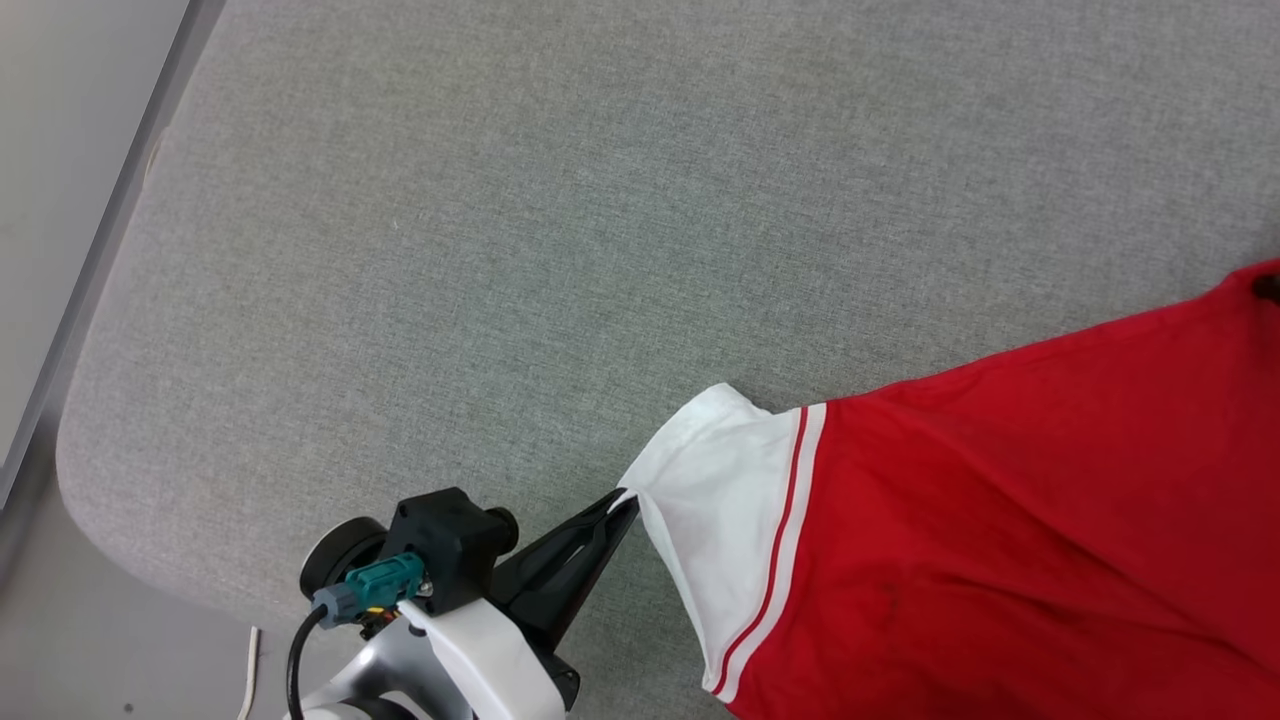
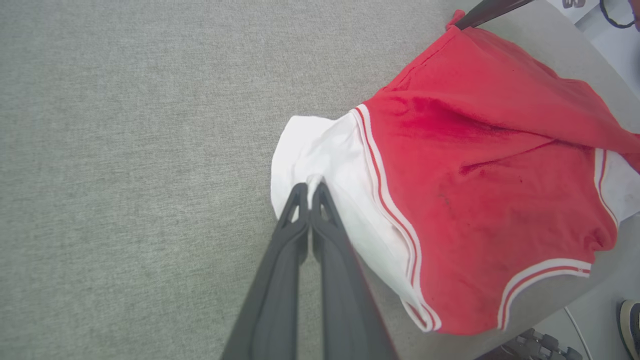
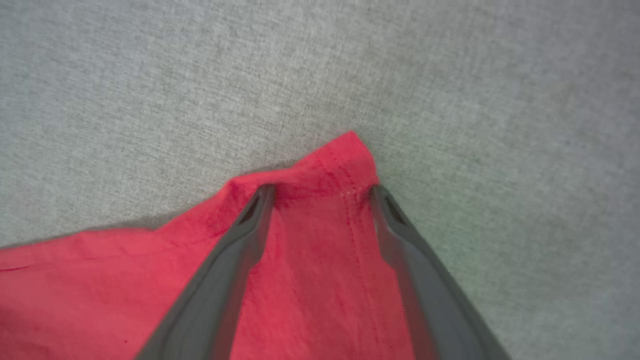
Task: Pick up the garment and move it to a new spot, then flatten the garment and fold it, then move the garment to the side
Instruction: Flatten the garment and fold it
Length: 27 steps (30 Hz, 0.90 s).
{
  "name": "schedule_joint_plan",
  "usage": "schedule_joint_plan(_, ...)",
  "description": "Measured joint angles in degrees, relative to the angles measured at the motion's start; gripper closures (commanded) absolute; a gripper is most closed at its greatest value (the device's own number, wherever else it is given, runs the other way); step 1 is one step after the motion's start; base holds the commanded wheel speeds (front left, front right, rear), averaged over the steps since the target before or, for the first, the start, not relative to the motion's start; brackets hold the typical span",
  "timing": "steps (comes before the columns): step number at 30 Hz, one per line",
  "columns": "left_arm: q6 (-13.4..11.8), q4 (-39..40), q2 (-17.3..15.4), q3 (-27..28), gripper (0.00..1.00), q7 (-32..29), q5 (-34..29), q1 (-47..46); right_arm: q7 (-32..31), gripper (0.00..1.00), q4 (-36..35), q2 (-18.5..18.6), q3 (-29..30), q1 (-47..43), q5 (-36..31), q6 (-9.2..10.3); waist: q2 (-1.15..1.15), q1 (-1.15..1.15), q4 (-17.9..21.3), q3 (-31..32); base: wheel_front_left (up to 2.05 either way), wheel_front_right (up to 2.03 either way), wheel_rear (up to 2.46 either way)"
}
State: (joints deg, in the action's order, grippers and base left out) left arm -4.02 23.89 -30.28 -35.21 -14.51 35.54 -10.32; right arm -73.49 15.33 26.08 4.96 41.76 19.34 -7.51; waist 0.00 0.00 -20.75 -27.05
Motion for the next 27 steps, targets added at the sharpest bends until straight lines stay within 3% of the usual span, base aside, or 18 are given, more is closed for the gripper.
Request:
schedule_joint_plan(4,0.1,-0.4,0.3,-0.1,1.0,0.2,0.0,-0.6,-0.8,0.0,0.0,0.6,-1.4,-0.4,0.1,0.02,0.0,0.0,-0.6,-0.6,0.0,0.0,0.0)
schedule_joint_plan(5,0.2,-0.5,0.3,-0.2,1.0,0.2,0.0,-0.6,-1.0,0.5,-0.1,0.8,-1.8,-0.5,0.3,0.02,0.0,0.0,-0.7,-0.7,0.0,0.0,0.0)
schedule_joint_plan(6,0.3,-0.7,0.4,-0.2,1.0,0.3,0.1,-0.7,-1.0,0.91,-0.2,1.1,-2.2,-0.6,0.4,0.02,0.0,-0.01,-0.9,-0.8,0.0,0.0,0.0)
schedule_joint_plan(7,0.3,-0.8,0.4,-0.2,1.0,0.4,0.1,-0.8,-0.9,1.0,-0.2,1.2,-2.3,-0.7,0.4,0.02,0.0,-0.01,-1.0,-0.9,0.0,0.0,0.0)
schedule_joint_plan(15,0.0,-1.9,0.6,0.1,1.0,1.0,0.4,-1.1,4.9,1.0,1.6,0.0,-2.9,-0.9,2.4,0.02,0.0,0.0,-0.9,0.9,0.0,0.0,0.0)
schedule_joint_plan(27,-1.3,-1.4,-1.2,2.5,1.0,1.8,0.1,-1.1,19.3,1.0,4.2,-0.5,-4.4,0.3,6.2,0.01,0.0,0.0,2.5,8.3,0.0,0.0,0.0)
